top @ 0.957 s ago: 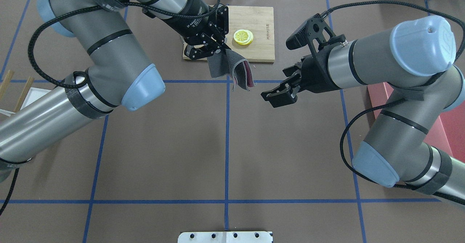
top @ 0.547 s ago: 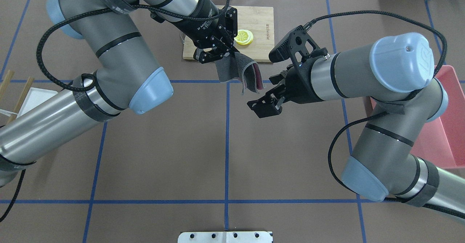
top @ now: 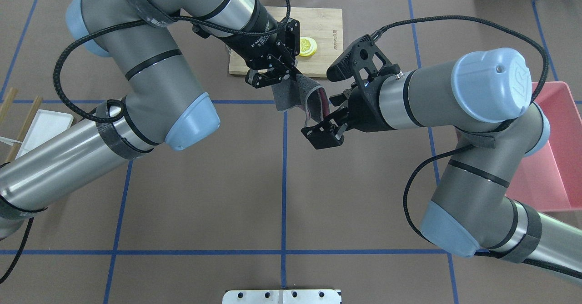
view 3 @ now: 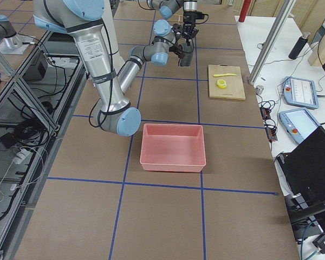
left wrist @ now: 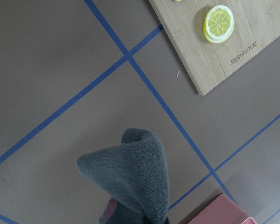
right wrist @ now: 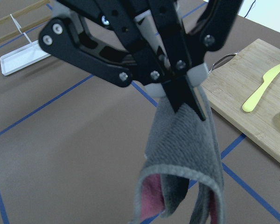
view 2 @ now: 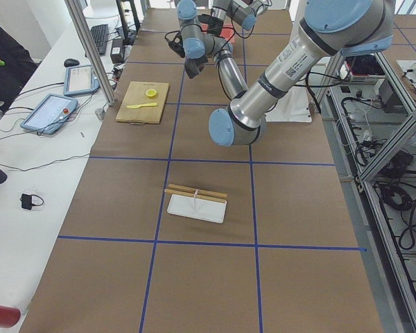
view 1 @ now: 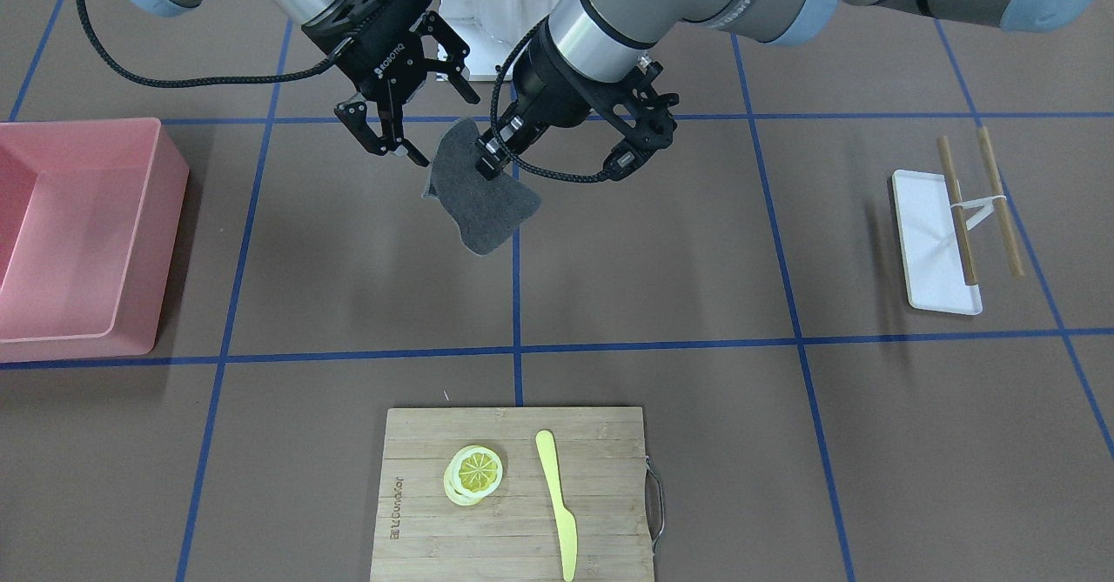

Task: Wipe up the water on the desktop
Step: 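Close the right gripper on the hanging towel below the left gripper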

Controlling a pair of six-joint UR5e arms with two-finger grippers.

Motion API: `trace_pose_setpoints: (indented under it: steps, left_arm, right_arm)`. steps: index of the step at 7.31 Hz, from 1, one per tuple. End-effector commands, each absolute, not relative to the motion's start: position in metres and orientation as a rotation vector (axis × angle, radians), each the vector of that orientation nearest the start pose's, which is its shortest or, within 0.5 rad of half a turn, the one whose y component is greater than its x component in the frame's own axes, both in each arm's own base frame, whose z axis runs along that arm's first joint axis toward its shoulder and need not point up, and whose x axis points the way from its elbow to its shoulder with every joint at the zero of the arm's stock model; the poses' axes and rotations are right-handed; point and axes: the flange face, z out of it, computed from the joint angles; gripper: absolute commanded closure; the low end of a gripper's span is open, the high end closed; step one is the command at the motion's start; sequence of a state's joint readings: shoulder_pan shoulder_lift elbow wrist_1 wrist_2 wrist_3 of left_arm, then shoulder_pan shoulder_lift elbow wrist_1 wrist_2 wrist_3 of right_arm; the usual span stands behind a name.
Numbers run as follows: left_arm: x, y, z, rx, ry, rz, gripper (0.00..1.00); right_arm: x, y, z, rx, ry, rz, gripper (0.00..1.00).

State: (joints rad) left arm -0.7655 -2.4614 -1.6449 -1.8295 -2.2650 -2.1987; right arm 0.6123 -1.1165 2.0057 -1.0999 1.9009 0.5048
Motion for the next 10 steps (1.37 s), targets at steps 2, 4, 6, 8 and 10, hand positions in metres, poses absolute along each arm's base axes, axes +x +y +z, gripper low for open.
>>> trace_pose_setpoints:
  steps: [2, 4, 6, 8, 10]
  left_arm:
    - [0.427, -0.502, 0.039, -0.54, 1.238, -0.753, 1.0]
    - [0.427, -0.501, 0.04, -0.542, 1.236, -0.75, 1.0]
    - [0.436, -0.496, 0.046, -0.551, 1.223, -0.748, 1.0]
    - [0.435, -0.495, 0.045, -0.549, 1.226, -0.745, 1.0]
    - [0.433, -0.492, 0.039, -0.551, 1.236, -0.736, 1.0]
  right_arm:
    - [-0.39, -0.399, 0.16, 0.841, -1.116, -0.591, 0.24]
    - [-0.391, -0.399, 0.161, 0.84, -1.115, -0.591, 0.44]
    - [-0.387, -0.399, 0.163, 0.842, -1.113, -0.586, 0.54]
    - [-0.388, -0.4, 0.161, 0.844, -1.115, -0.586, 0.54]
    - [-0.388, -0.4, 0.16, 0.844, -1.117, -0.583, 0.55]
